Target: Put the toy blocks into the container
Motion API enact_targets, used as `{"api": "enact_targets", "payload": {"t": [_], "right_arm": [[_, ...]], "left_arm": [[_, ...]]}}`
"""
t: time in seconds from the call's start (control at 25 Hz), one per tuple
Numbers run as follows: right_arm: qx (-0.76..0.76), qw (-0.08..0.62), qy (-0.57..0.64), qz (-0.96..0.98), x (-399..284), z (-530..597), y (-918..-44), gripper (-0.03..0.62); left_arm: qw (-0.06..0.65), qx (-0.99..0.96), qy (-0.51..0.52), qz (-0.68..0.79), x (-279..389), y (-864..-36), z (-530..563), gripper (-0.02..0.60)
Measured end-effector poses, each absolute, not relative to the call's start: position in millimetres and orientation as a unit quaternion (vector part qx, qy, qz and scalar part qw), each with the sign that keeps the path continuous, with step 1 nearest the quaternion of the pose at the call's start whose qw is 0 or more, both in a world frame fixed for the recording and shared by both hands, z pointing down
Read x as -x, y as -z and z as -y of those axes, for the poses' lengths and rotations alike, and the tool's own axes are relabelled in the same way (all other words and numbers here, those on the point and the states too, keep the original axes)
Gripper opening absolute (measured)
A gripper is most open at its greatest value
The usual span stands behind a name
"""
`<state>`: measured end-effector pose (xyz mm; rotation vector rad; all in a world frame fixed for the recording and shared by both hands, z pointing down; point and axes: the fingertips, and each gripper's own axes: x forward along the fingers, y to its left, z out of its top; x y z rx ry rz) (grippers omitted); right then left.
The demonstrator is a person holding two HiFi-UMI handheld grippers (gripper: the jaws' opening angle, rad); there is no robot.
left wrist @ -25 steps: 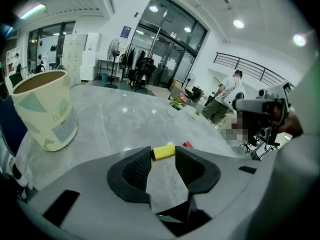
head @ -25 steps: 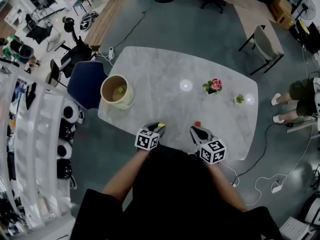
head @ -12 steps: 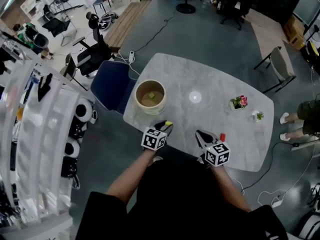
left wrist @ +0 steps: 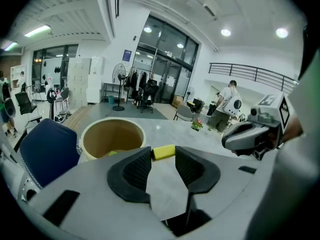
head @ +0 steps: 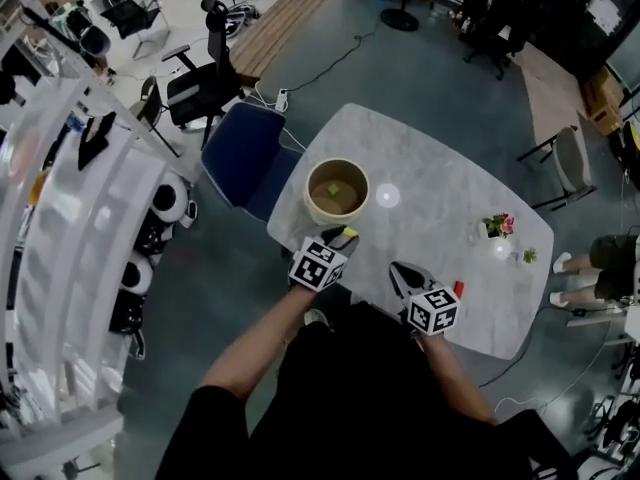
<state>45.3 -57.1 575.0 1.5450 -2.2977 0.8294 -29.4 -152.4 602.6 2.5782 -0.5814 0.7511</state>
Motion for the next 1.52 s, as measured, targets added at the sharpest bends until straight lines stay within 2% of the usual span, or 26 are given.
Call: {"api": "enact_targets", "payload": {"t": [0.36, 0.72, 1.12, 1.52], "right_arm": [[-0.488, 0.130, -0.281, 0.816, -24.0, 121.9, -589.9, 0.000], [-0.505, 0.109, -0.293, 0.805, -48.0, 159.5, -606.3, 0.000], [-0.512, 0.104, -0.323, 0.789, -70.4, 168.0, -636.7, 0.000], [-0.516, 0.103, -0.315, 0.790, -92.9, 185.7, -654.8, 0.000]], "left_arm": [[0.173, -0.921, -0.270, 0.222, 53.0, -591.1, 213.8, 0.147], [0.136, -0.909, -0.337, 0.202, 37.2, -604.0, 270.8, 0.149], [0.096, -0.877, -0.451, 0.134, 11.1, -645.4, 285.2, 0.150], [0.104, -0.842, -0.517, 0.113, 11.1, -684.3, 280.8, 0.152]]}}
